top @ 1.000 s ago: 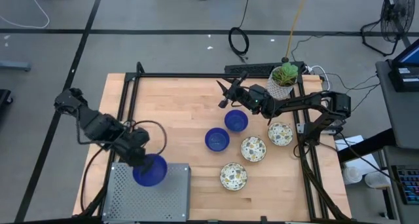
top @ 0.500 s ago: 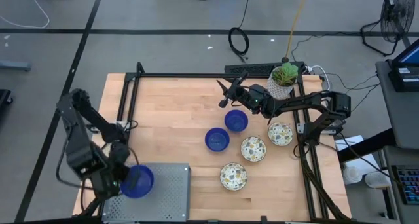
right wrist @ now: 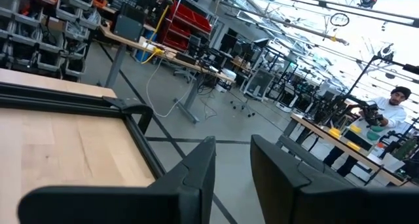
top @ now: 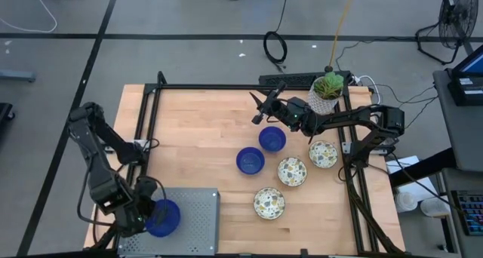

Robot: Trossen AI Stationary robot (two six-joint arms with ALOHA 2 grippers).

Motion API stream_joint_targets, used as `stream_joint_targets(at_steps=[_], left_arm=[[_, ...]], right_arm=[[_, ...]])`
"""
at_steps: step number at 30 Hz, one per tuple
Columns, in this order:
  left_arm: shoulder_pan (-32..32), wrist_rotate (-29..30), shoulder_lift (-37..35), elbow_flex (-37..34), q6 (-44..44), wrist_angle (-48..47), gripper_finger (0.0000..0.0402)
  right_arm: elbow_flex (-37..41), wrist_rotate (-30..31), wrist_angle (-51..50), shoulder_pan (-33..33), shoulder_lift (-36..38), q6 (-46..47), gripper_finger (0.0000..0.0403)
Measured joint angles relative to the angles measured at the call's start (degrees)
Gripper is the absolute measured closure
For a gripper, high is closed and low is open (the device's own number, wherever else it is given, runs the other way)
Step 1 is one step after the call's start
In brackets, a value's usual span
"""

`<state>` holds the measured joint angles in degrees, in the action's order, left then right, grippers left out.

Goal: Pick & Place Mini bowls
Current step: Put the right blue bowl on the shelf

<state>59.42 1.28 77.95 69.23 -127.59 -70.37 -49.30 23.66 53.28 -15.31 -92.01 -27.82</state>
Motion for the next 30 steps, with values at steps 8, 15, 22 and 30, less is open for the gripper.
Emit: stream_joint_targets(at_steps=[8,15,22,30], left_arm=[[0.5,-0.1,-0.2,-0.1,-1.8,-0.3,0.0377],[0.5,0.3,-2.3,0.7,-3.4,-0.1,0.0376],[0.5,8.5,-6.4,2.6,-1.5,0.0,0.0376],[0.5,16.8,-10.8,2.7,5.1,-0.3,0.0376]], right_arm=[[0.0,0.0,0.2,0.0,0.0,0.1,0.0316],[0.0,0.0,0.4,0.0,0.0,0.0,0.0316],[0.0,0.0,0.4,0.0,0.0,0.0,0.0316],[0.0,0.0,0.4,0.0,0.0,0.0,0.0316]])
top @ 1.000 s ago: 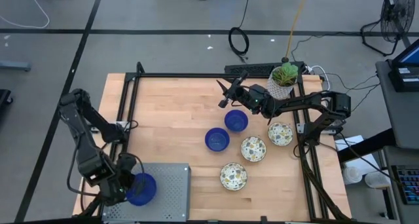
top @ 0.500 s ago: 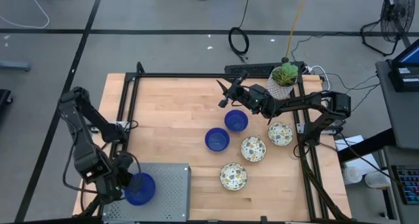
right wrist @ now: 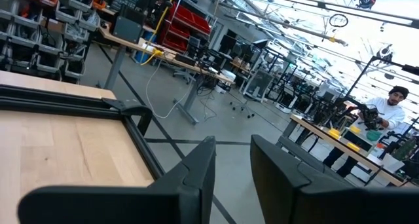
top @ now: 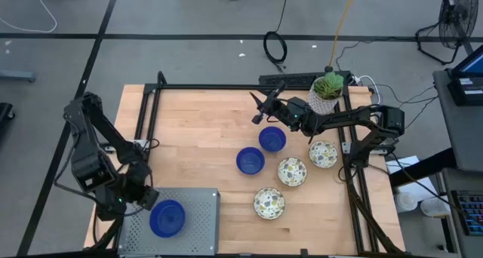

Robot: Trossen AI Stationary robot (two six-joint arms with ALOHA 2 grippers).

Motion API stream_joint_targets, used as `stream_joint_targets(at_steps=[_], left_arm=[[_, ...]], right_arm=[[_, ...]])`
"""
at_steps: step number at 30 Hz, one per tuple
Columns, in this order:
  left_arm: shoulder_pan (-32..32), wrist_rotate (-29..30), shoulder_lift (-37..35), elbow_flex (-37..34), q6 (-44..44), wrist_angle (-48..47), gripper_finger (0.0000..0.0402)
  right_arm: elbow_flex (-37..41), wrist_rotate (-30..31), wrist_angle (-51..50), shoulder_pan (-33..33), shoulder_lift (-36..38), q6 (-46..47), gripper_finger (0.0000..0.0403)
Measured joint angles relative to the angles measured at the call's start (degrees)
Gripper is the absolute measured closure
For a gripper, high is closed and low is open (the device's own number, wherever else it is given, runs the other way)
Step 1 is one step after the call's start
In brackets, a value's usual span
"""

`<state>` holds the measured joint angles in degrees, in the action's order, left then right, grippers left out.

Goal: Pick & Place Mini bowls
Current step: Put the right blue bowl on the shelf

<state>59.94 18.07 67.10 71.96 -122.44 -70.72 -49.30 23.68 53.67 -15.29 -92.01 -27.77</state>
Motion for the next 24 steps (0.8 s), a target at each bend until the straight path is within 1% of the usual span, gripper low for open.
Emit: stream_joint_targets(at_steps=[1,3,8,9,10,11,14,16,18,21,24], left_arm=[[0.0,2.3,-0.5,0.0,2.2,0.1,0.0376],[-0.2,8.9,-1.5,0.0,8.8,1.6,0.0376],[-3.0,25.1,-1.2,-0.3,33.2,10.4,0.0376],[-3.5,26.9,-0.7,-0.5,37.3,10.9,0.0376],[-4.2,27.1,0.0,-0.5,40.0,10.9,0.0376],[-5.2,26.0,0.9,-0.5,41.1,11.0,0.0376],[-9.2,18.8,3.8,-0.6,39.6,11.6,0.0376],[-11.0,15.6,6.1,-0.6,38.5,13.7,0.0376],[-12.6,11.2,8.0,-0.7,39.2,17.7,0.0376],[-14.8,4.3,10.8,-0.7,46.9,27.2,0.0376],[-15.7,1.2,13.5,-0.7,57.9,32.2,0.0376]], right_arm=[[0.0,0.0,0.0,0.0,0.0,0.0,0.0316],[0.0,0.0,0.0,0.0,0.0,-0.1,0.0316],[0.0,0.0,0.0,0.0,0.0,-0.3,0.0316],[0.0,0.0,0.0,0.0,0.0,-0.3,0.0316],[0.0,0.0,0.0,0.0,0.0,-0.3,0.0316],[0.0,0.0,0.0,0.0,0.0,-0.3,0.0316],[0.0,0.0,0.0,0.0,0.0,-0.3,0.0316],[0.0,0.0,0.1,0.0,0.0,-0.3,0.0316],[0.0,0.0,0.5,0.0,0.0,-0.3,0.0316],[0.0,0.0,1.0,0.0,0.0,-0.3,0.0316],[0.0,0.0,1.2,0.0,0.0,-0.3,0.0316]])
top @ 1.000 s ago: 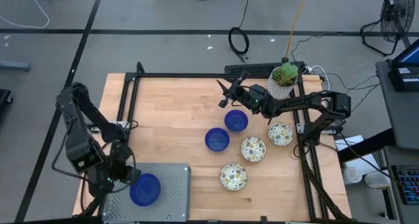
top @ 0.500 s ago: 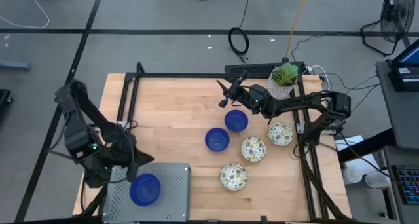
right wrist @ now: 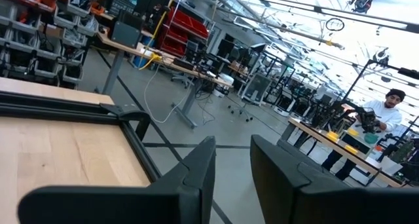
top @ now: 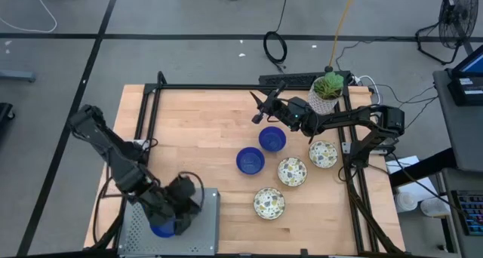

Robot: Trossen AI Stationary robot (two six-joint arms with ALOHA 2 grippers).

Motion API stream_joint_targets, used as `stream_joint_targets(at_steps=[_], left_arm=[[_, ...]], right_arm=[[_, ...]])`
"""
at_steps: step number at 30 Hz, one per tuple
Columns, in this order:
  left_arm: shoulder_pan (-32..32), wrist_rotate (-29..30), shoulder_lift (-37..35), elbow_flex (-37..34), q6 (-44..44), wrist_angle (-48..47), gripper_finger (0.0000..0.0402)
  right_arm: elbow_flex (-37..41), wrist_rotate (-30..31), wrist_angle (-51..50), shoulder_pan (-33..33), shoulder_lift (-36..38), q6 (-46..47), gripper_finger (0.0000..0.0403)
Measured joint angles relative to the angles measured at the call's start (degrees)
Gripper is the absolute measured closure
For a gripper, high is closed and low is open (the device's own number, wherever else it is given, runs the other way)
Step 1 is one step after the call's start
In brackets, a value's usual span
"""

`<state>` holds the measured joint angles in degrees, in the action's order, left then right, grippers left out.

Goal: Pick & Place Mini bowls
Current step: Put the right blue bowl on the shelf

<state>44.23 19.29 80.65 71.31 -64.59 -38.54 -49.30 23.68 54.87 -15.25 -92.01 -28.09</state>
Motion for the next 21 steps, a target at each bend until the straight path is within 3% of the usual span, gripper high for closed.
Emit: stream_joint_targets(at_steps=[2,6,16,21], left_arm=[[-0.6,-1.6,1.1,0.0,5.5,-1.3,0.0376],[-1.7,-3.8,2.5,0.0,6.3,-6.6,0.0376],[-6.4,-23.4,2.9,0.0,4.5,-4.6,0.0376],[-6.4,-24.2,2.9,0.0,0.2,-6.7,0.0376]], right_arm=[[0.0,0.0,-0.1,0.0,0.0,0.0,0.0316],[0.0,0.0,-1.2,0.0,0.0,0.3,0.0316],[0.0,0.1,0.2,0.0,0.0,-1.0,0.0316],[0.0,0.1,0.2,0.0,0.0,-0.6,0.0316]])
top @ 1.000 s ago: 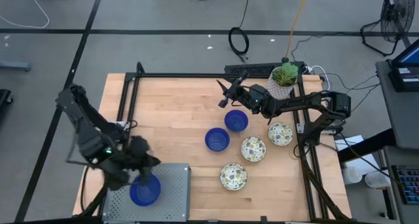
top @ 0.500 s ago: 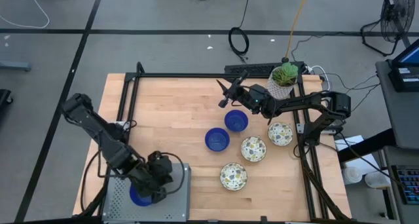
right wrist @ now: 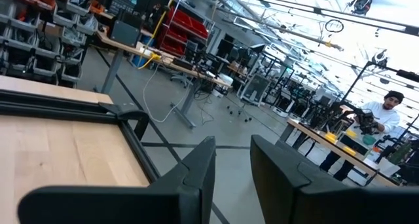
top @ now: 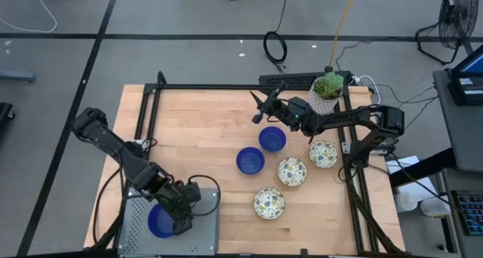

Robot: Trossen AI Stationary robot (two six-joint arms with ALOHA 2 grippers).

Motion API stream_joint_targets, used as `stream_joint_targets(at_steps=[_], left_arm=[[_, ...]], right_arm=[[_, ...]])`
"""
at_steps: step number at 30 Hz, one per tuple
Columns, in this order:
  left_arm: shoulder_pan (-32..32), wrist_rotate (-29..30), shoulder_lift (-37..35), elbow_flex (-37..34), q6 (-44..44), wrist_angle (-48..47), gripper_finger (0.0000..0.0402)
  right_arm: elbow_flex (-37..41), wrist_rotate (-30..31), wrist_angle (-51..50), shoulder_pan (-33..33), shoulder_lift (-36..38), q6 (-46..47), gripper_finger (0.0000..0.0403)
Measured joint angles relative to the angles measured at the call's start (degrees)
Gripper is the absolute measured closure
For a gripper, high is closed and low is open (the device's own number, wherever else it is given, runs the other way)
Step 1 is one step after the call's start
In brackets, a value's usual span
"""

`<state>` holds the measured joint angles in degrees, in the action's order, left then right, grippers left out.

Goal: Pick & Place Mini bowls
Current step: Put the right blue bowl on the shelf

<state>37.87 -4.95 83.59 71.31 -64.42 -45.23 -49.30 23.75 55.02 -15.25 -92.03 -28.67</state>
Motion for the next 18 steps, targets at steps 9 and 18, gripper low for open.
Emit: stream_joint_targets(at_steps=[9,18], left_arm=[[0.9,-2.3,0.0,0.0,-6.0,-3.2,0.0376],[-1.7,0.8,0.0,0.0,4.5,-0.8,0.0376]], right_arm=[[0.0,0.0,0.0,0.0,0.0,-0.6,0.0316],[0.0,0.0,0.0,0.4,0.0,-0.5,0.0316]])
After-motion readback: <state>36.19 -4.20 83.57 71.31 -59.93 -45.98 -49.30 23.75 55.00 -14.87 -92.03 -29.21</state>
